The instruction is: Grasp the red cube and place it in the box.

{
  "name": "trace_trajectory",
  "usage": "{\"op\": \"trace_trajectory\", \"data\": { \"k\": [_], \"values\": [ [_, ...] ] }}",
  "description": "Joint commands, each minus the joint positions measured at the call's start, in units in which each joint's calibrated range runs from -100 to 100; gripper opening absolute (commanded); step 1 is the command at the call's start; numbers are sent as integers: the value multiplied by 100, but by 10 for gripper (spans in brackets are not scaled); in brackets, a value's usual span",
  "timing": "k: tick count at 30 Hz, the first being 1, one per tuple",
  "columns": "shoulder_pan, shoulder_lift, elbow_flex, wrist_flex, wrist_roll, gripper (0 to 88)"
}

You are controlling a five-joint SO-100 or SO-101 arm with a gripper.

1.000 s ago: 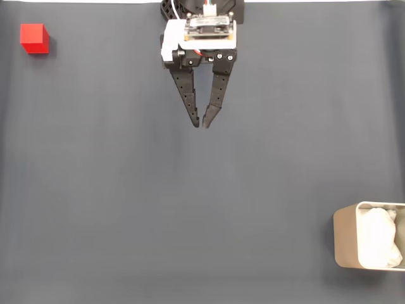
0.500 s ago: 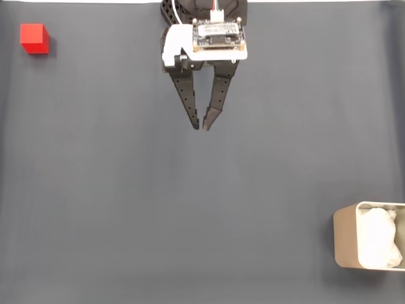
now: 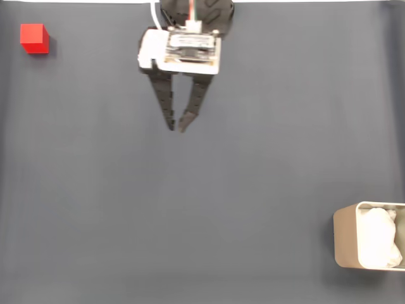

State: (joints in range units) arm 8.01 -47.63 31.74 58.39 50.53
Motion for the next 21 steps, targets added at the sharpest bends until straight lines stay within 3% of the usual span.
{"op": "trace_trajectory", "data": {
  "k": [1,21],
  "values": [
    [413,93,-373,46,-20,0],
    [2956,405,-564,5,-132,0]
  ]
}}
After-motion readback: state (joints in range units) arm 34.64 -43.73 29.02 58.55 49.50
